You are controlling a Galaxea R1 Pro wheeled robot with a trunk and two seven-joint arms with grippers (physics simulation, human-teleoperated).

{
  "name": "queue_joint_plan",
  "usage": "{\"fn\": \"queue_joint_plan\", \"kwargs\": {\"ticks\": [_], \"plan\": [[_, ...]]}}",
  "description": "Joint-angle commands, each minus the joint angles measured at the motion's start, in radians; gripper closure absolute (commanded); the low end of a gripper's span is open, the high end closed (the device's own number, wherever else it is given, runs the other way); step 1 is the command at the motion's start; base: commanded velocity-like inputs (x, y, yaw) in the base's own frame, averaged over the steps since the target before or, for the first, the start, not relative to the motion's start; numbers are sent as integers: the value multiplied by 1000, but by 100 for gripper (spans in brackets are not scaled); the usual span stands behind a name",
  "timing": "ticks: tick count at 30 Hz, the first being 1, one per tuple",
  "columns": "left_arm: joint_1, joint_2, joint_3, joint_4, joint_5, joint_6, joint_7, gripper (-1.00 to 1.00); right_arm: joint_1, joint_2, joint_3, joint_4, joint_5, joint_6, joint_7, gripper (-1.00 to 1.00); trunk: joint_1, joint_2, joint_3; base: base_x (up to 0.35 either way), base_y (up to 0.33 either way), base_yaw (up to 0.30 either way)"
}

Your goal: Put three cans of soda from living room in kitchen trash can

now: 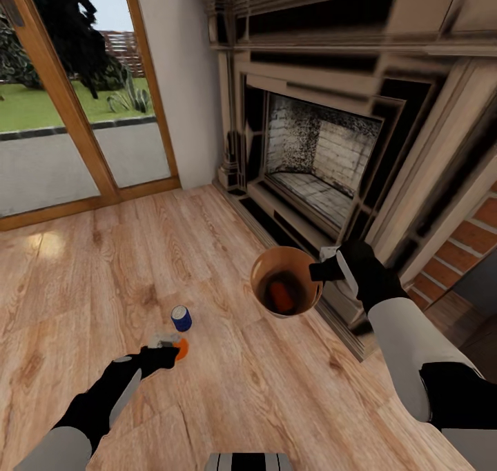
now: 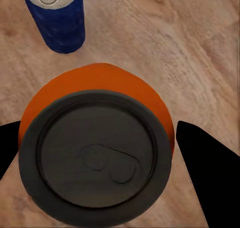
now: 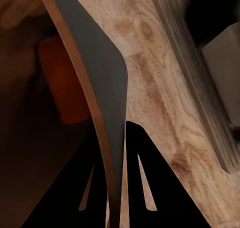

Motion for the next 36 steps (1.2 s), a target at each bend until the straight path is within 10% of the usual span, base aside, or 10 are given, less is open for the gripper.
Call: {"fn": "queue_joint_plan", "kwargs": {"ticks": [1,6,9,13,16,21,29,34,36], "plan": [[22,11,1,-50,2,25,0,100,0,0,-1,0,-21,2,7,100,0,0,0,0,0,0],[151,45,57,-342,24,125,0,100,1,-2,-1,4,-20,2,7,100,-5,7,11,0,0,0],[255,54,191,-640,40,298,-2,100,2,-2,-1,4,-20,2,7,100,-16,28,20,0,0,0],[280,56,240,-747,43,382,-22,100,3,-1,-1,4,-20,2,7,100,-32,56,33,0,0,0],[287,56,359,-815,44,478,-126,100,9,1,-1,5,-20,2,7,100,-43,77,42,0,0,0],[260,87,382,-825,42,579,-153,100,19,2,0,5,-20,2,7,100,-62,112,58,0,0,0],[11,113,364,-824,39,711,-196,100,43,3,2,5,-20,2,7,100,-93,168,83,0,0,0],[-239,197,339,-763,35,711,-414,100,45,5,4,6,-22,2,7,100,-112,203,99,0,0,0],[-378,248,248,-678,32,711,-592,100,45,9,4,7,-22,2,7,100,-120,217,105,0,0,0]]}}
